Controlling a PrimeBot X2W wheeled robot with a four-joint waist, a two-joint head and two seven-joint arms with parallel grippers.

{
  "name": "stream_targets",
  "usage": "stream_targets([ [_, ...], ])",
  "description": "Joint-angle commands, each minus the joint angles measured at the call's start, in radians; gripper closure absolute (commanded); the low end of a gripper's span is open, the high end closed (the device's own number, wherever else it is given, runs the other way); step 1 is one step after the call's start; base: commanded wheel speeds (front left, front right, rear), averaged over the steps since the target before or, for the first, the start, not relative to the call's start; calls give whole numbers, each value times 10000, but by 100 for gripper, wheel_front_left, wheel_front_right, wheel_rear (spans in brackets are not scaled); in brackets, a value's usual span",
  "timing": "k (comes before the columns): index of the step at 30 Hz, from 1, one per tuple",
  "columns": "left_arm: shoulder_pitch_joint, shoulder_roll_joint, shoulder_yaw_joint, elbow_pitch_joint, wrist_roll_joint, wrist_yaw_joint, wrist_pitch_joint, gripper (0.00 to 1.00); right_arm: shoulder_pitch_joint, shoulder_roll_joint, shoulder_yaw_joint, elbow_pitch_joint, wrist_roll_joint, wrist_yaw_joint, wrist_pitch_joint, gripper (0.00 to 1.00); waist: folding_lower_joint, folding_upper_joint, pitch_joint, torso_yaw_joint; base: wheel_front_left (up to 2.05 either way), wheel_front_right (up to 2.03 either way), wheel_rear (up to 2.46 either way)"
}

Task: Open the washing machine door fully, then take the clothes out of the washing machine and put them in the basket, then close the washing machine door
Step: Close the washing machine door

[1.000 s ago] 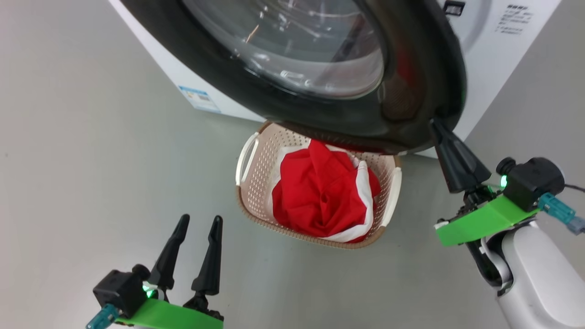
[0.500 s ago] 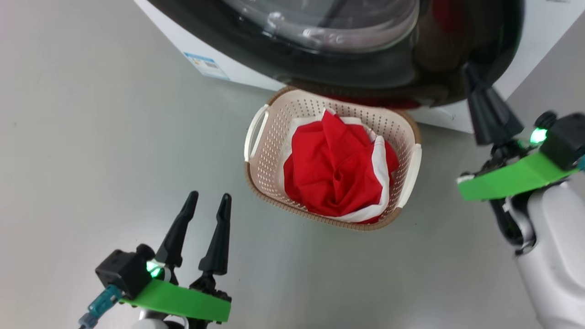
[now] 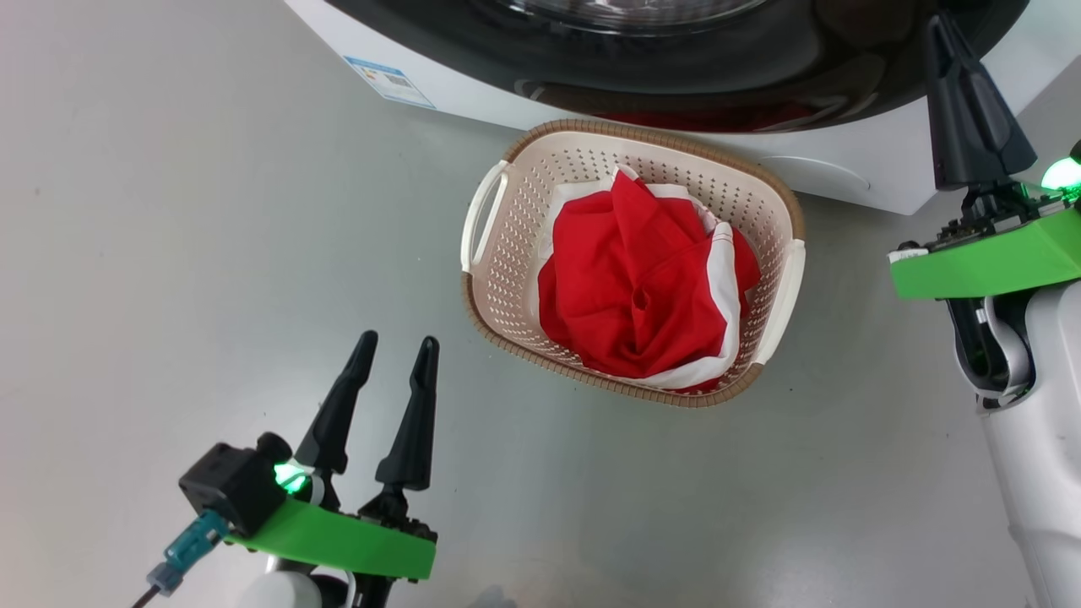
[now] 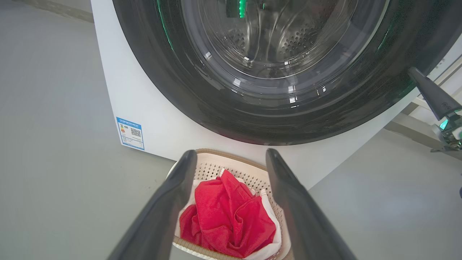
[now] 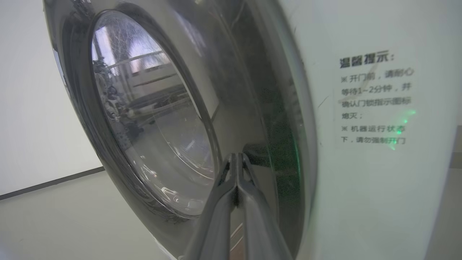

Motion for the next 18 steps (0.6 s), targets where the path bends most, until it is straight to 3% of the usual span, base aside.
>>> stream_targets([
  [1, -178, 183, 316, -253, -38, -56, -92, 0, -364, 88, -84, -259, -32, -52, -63, 100, 0, 0, 42, 20, 0, 0, 0],
  [18, 35, 183, 409, 13, 159, -56, -92, 0, 465, 262, 646, -74, 46, -52, -63, 100, 0, 0, -636, -285, 0, 0, 0],
])
